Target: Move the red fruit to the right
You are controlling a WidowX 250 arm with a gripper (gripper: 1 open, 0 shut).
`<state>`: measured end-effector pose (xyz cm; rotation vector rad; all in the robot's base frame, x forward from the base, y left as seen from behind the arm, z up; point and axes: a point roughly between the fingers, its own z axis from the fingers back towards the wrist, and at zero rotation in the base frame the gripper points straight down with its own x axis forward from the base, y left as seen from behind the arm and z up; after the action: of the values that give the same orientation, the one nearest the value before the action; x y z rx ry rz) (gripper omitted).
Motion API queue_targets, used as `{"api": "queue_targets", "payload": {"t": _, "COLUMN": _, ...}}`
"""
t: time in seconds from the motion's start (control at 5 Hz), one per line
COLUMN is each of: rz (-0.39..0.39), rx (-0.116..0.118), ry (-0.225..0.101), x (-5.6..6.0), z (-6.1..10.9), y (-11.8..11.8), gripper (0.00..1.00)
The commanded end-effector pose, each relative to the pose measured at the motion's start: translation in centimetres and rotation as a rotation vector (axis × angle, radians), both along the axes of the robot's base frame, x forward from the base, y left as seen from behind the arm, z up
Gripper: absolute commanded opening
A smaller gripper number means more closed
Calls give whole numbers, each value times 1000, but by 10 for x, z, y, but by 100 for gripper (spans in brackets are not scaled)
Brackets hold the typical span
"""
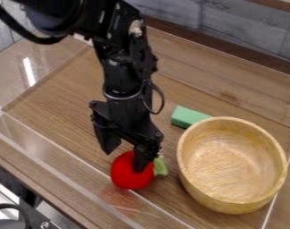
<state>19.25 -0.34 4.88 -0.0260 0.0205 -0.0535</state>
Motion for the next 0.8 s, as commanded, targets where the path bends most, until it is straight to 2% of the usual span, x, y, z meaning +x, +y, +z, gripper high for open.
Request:
{"api": "queue_targets", "payload": {"t": 0.0, "rz": 4, "rx": -4, "ry": -38, "x": 15, "z": 13, "y": 0, "gripper": 100}}
{"api": "queue_targets", "payload": {"t": 0.2, "rz": -12, "rx": -7, "ry": -36, "x": 24, "z": 16, "y": -2, "gripper": 100}}
{"api": "queue_targets", "payload": {"t": 0.6, "rz": -115, "rx": -10, "ry": -42, "x": 29, "z": 11, "y": -8, "gripper": 100}}
